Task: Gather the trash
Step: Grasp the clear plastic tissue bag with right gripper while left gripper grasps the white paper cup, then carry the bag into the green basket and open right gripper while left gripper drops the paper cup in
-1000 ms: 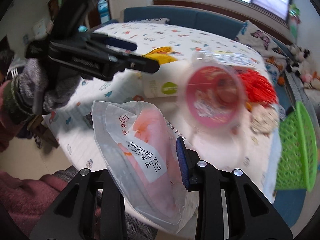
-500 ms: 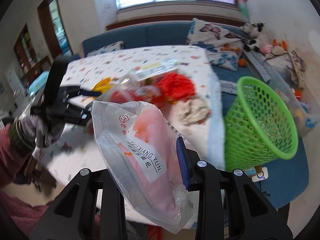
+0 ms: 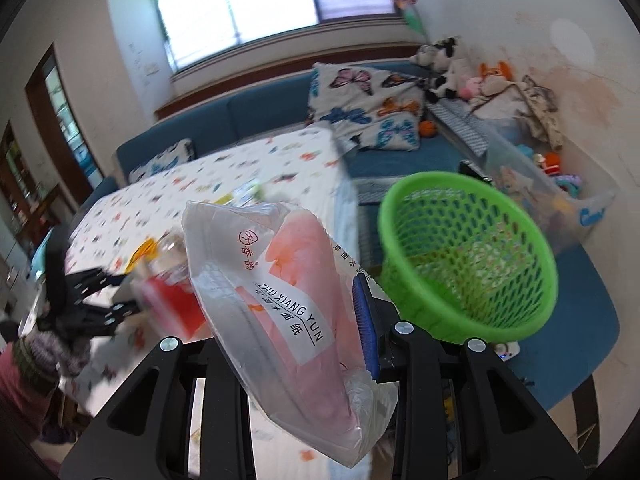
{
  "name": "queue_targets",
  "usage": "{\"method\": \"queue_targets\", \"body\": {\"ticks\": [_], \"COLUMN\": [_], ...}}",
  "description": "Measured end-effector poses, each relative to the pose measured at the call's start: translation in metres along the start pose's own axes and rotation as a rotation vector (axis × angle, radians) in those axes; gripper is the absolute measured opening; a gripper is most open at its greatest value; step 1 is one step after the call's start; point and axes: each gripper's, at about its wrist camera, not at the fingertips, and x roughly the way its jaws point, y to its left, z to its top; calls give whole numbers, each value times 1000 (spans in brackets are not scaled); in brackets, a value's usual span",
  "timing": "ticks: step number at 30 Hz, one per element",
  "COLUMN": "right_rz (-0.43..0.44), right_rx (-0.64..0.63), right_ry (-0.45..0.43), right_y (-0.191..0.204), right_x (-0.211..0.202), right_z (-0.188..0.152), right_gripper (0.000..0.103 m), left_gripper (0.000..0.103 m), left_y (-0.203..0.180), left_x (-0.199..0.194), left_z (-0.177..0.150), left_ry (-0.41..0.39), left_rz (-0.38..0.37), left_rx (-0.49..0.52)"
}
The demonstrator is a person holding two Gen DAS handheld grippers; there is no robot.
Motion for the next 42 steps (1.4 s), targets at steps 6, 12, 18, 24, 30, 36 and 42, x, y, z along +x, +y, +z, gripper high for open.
{"method": "queue_targets", "body": {"ticks": [6,12,18,24,30,36,42], "right_rz": [-69,-126,-136,-161,-162,-171,-203], "right_rx": [87,171,225,237,250,242,230], "right_ry": [-26,-20,3,37,40,30,13], "right_y": [-43,-90,-120,-139,-151,-158,-165], "right_x": [8,26,50,73,82,70,48], "right_z": [13,20,22,26,24,18,8], "right_gripper": [33,34,34,43,73,78,82], "left_gripper": [63,63,63,63,63,63,63], "left_y": [7,1,-20,-35,-61,-99,-156], "left_x": [-32,-65,-76,-73,-60,-28,18], "left_z": [4,26,46,55,78,118,160], "left_ry": [-39,-114,-182,-181,-149,-121,-48], "left_rz": [37,38,-19,-53,-54,-119,-144], "left_rx": [-4,-1,13,46,105,162,284]}}
